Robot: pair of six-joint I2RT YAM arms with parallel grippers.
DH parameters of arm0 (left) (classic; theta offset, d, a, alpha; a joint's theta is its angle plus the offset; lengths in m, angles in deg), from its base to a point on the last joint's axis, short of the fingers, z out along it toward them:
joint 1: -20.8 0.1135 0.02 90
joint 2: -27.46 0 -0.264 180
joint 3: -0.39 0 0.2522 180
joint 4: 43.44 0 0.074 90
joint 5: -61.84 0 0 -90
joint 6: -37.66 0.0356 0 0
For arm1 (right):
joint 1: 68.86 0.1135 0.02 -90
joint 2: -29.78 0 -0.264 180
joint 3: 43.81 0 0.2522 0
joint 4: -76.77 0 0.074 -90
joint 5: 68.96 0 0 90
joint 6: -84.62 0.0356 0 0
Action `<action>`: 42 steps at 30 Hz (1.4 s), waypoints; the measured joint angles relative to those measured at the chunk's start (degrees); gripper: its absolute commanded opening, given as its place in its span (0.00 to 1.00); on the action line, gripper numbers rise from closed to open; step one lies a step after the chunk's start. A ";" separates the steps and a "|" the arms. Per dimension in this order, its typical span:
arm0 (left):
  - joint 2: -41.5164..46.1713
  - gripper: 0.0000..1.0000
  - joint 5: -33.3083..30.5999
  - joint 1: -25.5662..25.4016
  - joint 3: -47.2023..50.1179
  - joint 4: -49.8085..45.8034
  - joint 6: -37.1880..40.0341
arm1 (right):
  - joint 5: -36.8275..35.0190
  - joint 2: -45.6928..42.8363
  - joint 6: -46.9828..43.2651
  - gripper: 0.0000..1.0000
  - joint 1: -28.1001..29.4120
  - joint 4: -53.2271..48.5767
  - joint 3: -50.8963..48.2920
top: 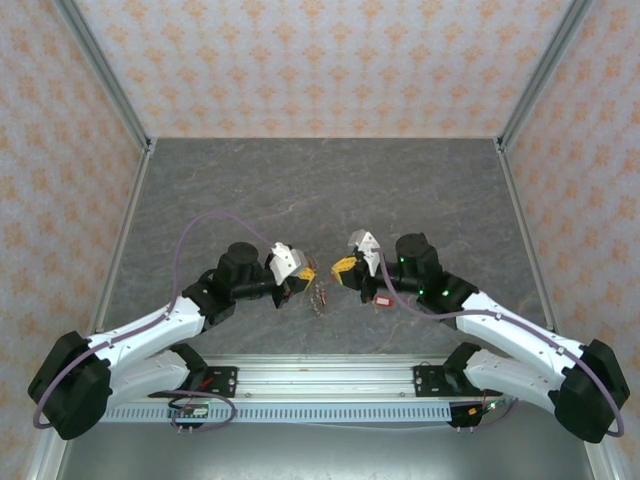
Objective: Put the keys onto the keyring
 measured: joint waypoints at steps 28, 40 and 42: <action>-2.73 0.00 1.51 -1.01 -3.87 -3.61 4.07 | 2.58 6.95 -4.76 0.00 1.14 3.93 0.68; -2.84 0.00 1.70 -1.11 -3.89 -3.67 4.07 | 0.37 7.21 -5.51 0.00 1.51 4.85 0.70; -2.84 0.00 1.70 -1.11 -3.98 -3.67 4.07 | 0.09 7.21 -5.84 0.00 1.51 4.46 0.83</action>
